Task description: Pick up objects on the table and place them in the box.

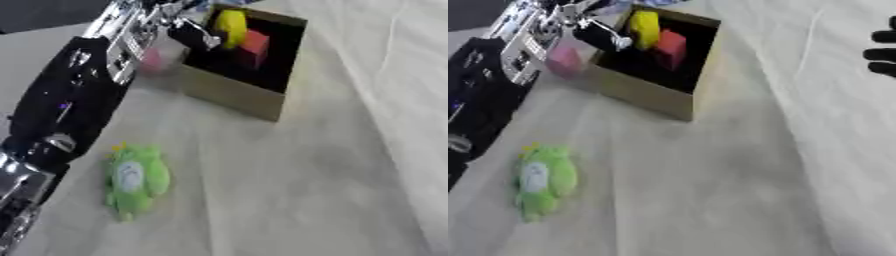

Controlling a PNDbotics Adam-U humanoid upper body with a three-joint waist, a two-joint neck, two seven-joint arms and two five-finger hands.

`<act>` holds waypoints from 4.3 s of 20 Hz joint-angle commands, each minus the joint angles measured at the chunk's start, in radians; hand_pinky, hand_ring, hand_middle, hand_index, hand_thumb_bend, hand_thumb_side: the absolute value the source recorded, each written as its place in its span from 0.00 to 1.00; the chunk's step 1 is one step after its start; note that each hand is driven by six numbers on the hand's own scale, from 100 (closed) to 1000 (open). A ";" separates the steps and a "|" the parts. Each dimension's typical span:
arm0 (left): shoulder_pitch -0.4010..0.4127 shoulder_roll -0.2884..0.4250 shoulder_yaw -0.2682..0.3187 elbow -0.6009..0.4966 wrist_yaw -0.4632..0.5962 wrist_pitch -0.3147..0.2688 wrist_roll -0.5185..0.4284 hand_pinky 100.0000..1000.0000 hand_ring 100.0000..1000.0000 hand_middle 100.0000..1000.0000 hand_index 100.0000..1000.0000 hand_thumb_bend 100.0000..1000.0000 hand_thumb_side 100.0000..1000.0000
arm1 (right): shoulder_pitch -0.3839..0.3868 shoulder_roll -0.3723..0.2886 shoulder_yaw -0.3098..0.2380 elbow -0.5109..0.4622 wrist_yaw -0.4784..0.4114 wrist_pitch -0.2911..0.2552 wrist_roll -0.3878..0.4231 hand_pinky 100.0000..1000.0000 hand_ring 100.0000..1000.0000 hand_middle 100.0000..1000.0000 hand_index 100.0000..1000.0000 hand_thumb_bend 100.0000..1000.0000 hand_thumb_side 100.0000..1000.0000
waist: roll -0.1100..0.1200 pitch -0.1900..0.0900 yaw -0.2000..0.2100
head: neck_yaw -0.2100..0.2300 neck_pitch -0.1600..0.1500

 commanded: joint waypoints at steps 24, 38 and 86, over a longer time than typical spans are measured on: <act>0.431 0.724 -0.118 -0.927 0.658 0.137 -0.221 0.86 0.81 0.76 0.83 0.36 0.43 | 0.065 -0.035 -0.028 -0.015 0.013 0.002 -0.031 0.77 0.75 0.75 0.83 0.00 0.90 | -0.018 -0.068 0.092 | -0.099 0.055; 0.591 0.799 -0.141 -0.963 0.623 0.090 -0.279 0.89 0.86 0.83 0.91 0.48 0.38 | 0.061 -0.024 -0.024 -0.015 0.010 0.004 -0.026 0.77 0.75 0.75 0.83 0.00 0.91 | -0.033 -0.057 0.095 | -0.103 0.051; 0.381 0.498 -0.391 -0.617 0.414 0.084 -0.407 0.75 0.62 0.55 0.70 0.22 0.01 | 0.078 0.012 -0.021 -0.015 -0.006 0.012 -0.024 0.77 0.75 0.74 0.83 0.00 0.92 | -0.045 -0.044 0.089 | -0.087 0.048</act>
